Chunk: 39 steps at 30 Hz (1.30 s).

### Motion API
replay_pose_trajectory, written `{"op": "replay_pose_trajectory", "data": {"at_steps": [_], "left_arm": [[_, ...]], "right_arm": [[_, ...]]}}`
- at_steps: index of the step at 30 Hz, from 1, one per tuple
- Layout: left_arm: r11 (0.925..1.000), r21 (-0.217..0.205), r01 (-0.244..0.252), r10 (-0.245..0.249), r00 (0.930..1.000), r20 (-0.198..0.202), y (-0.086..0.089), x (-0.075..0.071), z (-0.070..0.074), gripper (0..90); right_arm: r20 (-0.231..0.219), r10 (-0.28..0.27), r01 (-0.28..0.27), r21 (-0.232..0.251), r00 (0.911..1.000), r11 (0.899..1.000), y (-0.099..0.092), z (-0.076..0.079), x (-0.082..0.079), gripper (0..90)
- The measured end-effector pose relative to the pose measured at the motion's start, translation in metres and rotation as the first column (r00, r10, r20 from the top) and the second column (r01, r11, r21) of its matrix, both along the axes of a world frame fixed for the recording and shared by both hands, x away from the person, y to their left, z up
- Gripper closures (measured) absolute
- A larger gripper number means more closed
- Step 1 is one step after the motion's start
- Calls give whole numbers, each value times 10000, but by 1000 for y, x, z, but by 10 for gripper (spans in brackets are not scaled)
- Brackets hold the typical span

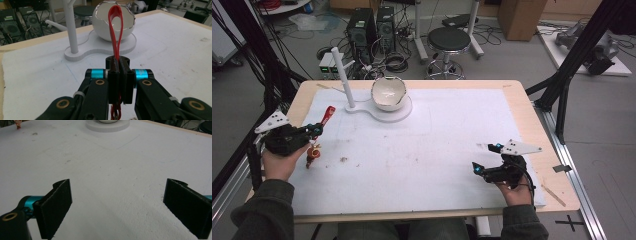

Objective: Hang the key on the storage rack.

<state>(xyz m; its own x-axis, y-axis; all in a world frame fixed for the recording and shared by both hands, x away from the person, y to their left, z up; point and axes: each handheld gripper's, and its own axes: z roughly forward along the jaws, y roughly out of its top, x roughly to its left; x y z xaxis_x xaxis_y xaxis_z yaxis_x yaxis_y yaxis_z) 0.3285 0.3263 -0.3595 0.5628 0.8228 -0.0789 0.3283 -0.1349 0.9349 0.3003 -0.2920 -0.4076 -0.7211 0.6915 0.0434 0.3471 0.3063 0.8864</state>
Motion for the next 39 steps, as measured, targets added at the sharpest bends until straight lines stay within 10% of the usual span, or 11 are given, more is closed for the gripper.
{"op": "replay_pose_trajectory", "data": {"at_steps": [39], "left_arm": [[9846,340,-1712,1715,9852,-45,-27,81,29,865]], "right_arm": [[80,205,-207,240,9998,9995,4,3,1,74]]}}
